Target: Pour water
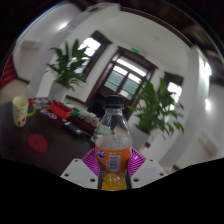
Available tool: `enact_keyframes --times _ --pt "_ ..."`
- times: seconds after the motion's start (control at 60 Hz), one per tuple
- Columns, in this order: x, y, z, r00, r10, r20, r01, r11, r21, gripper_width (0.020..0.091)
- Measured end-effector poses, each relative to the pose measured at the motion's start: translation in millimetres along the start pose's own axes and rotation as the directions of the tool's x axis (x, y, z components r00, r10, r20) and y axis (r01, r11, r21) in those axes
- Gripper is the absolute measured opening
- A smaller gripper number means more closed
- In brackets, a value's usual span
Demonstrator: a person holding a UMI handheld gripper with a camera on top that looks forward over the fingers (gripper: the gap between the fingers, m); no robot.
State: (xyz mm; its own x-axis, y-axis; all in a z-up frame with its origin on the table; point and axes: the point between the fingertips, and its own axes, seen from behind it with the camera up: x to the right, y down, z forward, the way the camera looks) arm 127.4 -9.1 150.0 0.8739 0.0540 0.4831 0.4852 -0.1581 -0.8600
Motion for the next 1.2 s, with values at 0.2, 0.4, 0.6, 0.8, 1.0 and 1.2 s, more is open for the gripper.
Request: enact_keyframes --times 0.2,0.4,0.6,0.8,1.0,1.2 --pt "-83 -87 4 0.888 -0.461 0.002 0.460 0.885 0.069 0.0321" --pt "-155 -125 22 0.607 -0.794 -0.030 0.793 0.603 0.087 0.0322" --pt "-203 -137 28 0.309 -0.949 -0.055 0.949 0.305 0.077 0.0325" --pt "-222 -147 29 -0.007 -0.995 -0.103 0.999 -0.011 0.033 0.0327" --pt "-232 -161 31 -0.149 -0.978 -0.144 0.989 -0.151 0.002 0.0324" --pt "-221 -165 25 0.066 -0.992 -0.111 0.998 0.063 0.027 0.0329"
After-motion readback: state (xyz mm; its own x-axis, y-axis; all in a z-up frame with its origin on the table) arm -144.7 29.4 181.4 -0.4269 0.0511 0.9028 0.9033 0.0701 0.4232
